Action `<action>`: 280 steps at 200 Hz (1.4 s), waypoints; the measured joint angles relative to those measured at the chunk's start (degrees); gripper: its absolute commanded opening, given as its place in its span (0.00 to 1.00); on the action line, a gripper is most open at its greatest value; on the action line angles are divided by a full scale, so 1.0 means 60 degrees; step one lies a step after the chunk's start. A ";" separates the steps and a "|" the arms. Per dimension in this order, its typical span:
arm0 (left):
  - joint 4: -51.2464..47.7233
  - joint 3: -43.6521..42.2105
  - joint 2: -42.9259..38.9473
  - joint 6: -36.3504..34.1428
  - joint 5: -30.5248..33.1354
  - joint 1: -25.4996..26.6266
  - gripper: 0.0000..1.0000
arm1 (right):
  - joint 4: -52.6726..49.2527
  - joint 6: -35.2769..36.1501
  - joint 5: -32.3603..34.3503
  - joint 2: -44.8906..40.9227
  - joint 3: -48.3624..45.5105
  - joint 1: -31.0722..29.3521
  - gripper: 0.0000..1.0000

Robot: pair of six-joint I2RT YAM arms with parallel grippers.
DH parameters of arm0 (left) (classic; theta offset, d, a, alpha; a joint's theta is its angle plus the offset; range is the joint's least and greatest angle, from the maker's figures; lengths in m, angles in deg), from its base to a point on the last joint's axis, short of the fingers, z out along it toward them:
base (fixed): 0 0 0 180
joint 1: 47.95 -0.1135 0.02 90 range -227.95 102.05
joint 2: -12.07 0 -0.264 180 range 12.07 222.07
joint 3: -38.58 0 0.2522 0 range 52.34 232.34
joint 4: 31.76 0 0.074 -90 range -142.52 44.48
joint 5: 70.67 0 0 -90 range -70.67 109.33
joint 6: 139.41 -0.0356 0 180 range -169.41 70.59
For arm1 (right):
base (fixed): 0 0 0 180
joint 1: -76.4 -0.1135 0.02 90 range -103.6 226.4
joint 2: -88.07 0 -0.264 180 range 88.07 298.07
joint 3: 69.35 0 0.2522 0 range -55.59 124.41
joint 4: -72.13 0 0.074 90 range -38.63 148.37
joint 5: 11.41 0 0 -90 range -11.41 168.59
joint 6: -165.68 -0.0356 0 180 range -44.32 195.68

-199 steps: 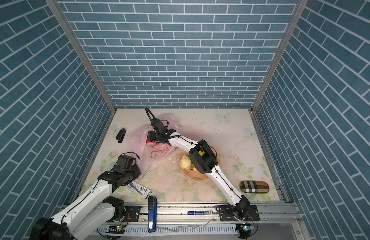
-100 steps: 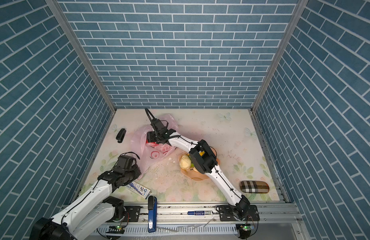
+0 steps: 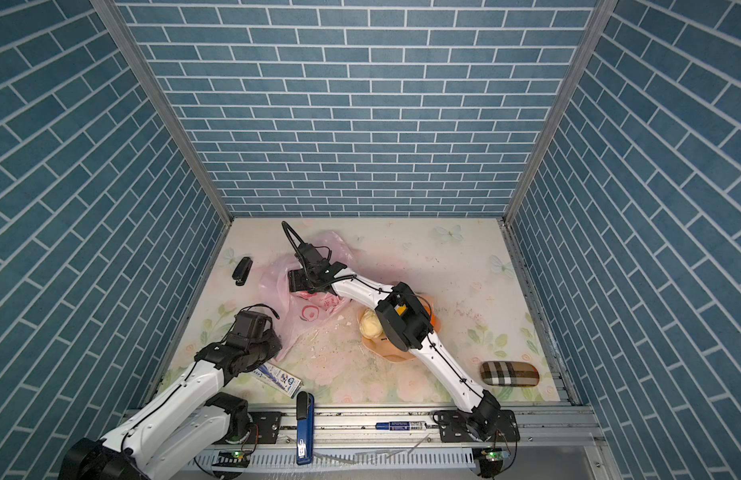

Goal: Take the fake fruits out of the plastic bag
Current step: 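Reach deeper into the bag and close the right gripper on the red apple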

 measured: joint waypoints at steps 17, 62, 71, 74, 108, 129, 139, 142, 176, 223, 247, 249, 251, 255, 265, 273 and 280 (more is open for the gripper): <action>-0.0007 0.0000 0.0015 0.0076 0.0047 0.0000 0.00 | -0.0138 -0.0058 0.0011 0.0000 0.0047 0.0000 0.65; -0.0080 0.0000 0.0018 0.0182 0.0204 0.0000 0.00 | -0.0430 -0.0189 0.0073 0.0000 0.0200 0.0000 0.57; -0.0080 0.0000 0.0018 0.0197 0.0222 0.0000 0.00 | -0.0481 -0.0233 0.0091 0.0000 0.0229 0.0000 0.55; -0.0080 0.0000 0.0022 0.0204 0.0229 0.0000 0.00 | -0.0495 -0.0251 0.0095 0.0000 0.0233 0.0000 0.54; -0.0076 0.0000 0.0098 0.0211 0.0255 0.0000 0.00 | -0.0535 -0.0372 0.0138 0.0000 0.0299 0.0004 0.37; -0.0076 0.0000 0.0138 0.0211 0.0262 0.0000 0.00 | -0.0499 -0.0375 0.0142 0.0000 0.0291 0.0004 0.30; -0.0076 0.0000 0.0142 0.0211 0.0273 0.0000 0.00 | -0.0459 -0.0375 0.0142 0.0000 0.0277 0.0004 0.27; -0.0076 0.0000 0.0142 0.0211 0.0277 0.0000 0.00 | -0.0437 -0.0375 0.0146 0.0000 0.0266 0.0004 0.27; -0.0073 0.0000 0.0142 0.0211 0.0284 0.0000 0.00 | 0.0015 -0.0375 0.0142 -0.0157 -0.0146 0.0022 0.19; -0.0069 0.0000 0.0229 0.0208 0.0291 0.0000 0.00 | 0.0463 -0.0375 0.0142 -0.0590 -0.0929 0.0109 0.15; -0.0066 0.0000 0.0346 0.0208 0.0295 0.0000 0.00 | 0.0499 -0.0372 0.0142 -0.0761 -0.1166 0.0153 0.13; -0.0062 0.0000 0.0357 0.0208 0.0295 0.0000 0.00 | 0.0499 -0.0372 0.0142 -0.0772 -0.1177 0.0157 0.13; -0.0062 0.0000 0.0372 0.0208 0.0302 0.0000 0.00 | 0.0499 -0.0368 0.0142 -0.0787 -0.1198 0.0157 0.13; -0.0058 0.0000 0.0393 0.0208 0.0313 0.0000 0.00 | 0.0499 -0.0368 0.0146 -0.0809 -0.1231 0.0164 0.13; -0.0055 0.0000 0.0463 0.0208 0.0335 0.0000 0.00 | 0.0495 -0.0368 0.0142 -0.0867 -0.1300 0.0178 0.13; -0.0044 0.0004 0.0514 0.0208 0.0353 0.0000 0.00 | 0.0499 -0.0361 0.0146 -0.0922 -0.1370 0.0189 0.13; -0.0029 0.0004 0.0546 0.0208 0.0361 0.0000 0.00 | 0.0499 -0.0346 0.0146 -0.0980 -0.1443 0.0193 0.13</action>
